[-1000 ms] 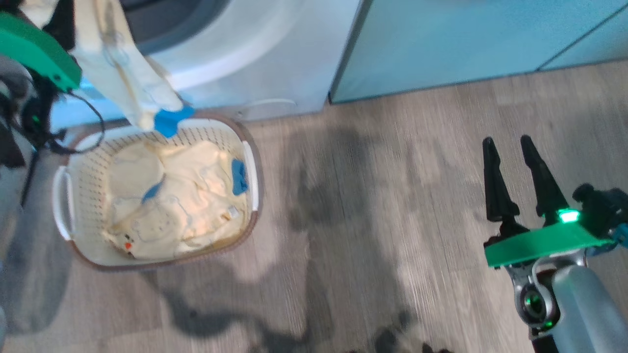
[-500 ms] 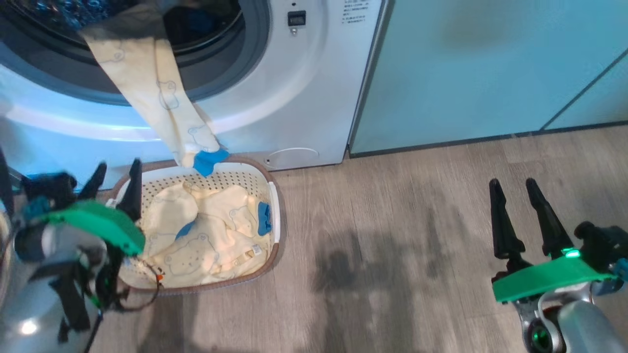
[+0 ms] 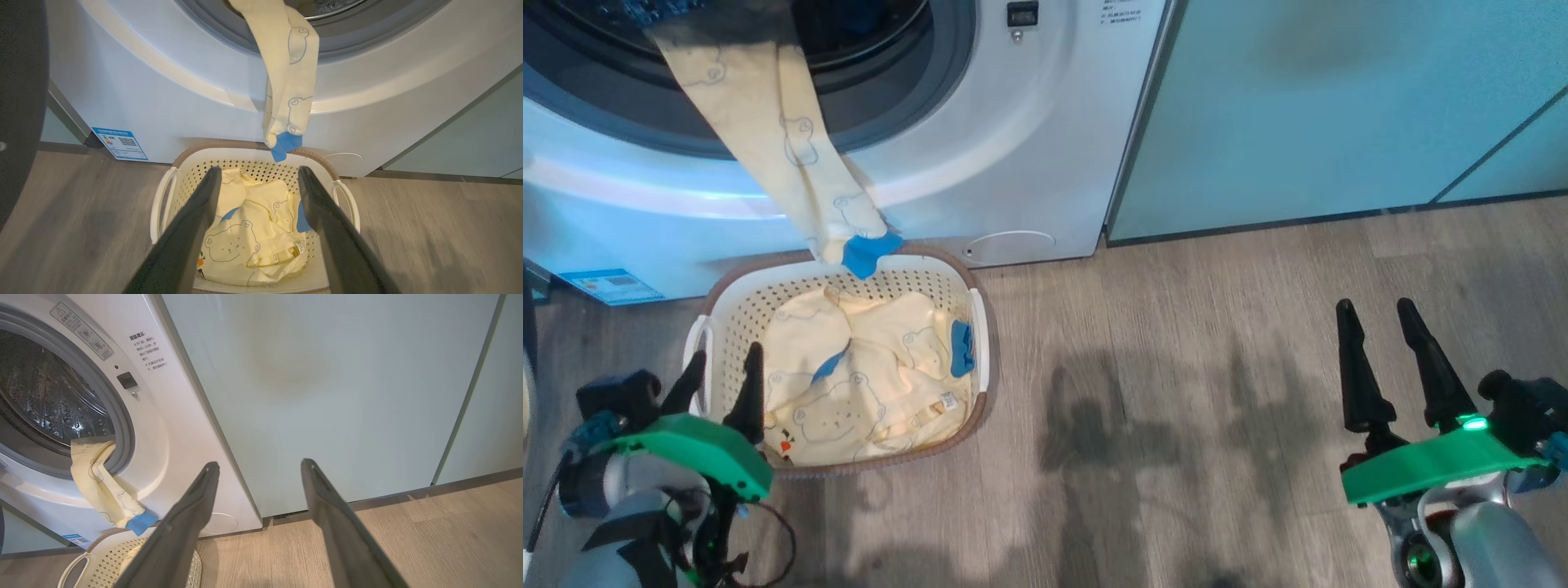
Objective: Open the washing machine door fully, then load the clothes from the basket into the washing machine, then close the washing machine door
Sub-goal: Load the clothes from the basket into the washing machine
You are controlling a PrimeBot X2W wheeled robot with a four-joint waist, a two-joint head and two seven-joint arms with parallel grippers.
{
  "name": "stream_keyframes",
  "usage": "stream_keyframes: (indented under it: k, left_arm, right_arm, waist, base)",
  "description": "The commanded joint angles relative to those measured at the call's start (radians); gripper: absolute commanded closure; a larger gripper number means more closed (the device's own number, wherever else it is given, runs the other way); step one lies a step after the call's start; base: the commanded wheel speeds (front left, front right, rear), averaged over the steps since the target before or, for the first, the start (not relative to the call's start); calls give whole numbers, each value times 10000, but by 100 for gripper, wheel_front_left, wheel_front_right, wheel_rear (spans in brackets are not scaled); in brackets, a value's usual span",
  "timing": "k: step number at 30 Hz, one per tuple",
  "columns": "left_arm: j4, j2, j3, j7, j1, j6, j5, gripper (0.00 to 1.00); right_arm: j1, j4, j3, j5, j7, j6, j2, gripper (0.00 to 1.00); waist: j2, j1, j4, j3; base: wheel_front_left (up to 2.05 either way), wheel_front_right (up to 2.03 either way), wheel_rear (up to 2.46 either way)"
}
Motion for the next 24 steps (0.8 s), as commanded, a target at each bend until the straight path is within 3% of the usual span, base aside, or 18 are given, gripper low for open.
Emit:
stream_keyframes:
  k: [1,6,13,24]
  left_arm:
    - [-165,240,488,-62,-289,-80,152,0]
    - [589,253,300,-23,-950,-392,235,0]
    - [2125,371,-164,888,-2581,-847,-150,0]
    - [3580,986,-1184,2942,-5306,-964,-1184,0]
  right_arm:
    - [-135,-334,195,51,-67,4,-49,0]
    - [-334,-321,338,58,-67,4,-33,0]
    - [-611,-376,438,29,-67,4,0,0]
    - [-1227,-499,615,-64,-67,4,140,0]
  waist:
    - [-1,1,-19,103]
    - [-1,1,-175,471]
    - [-1,1,-491,1220]
    - [-1,1,-827,2719]
  base:
    - [0,0,0]
    - [0,0,0]
    - [0,0,0]
    - [0,0,0]
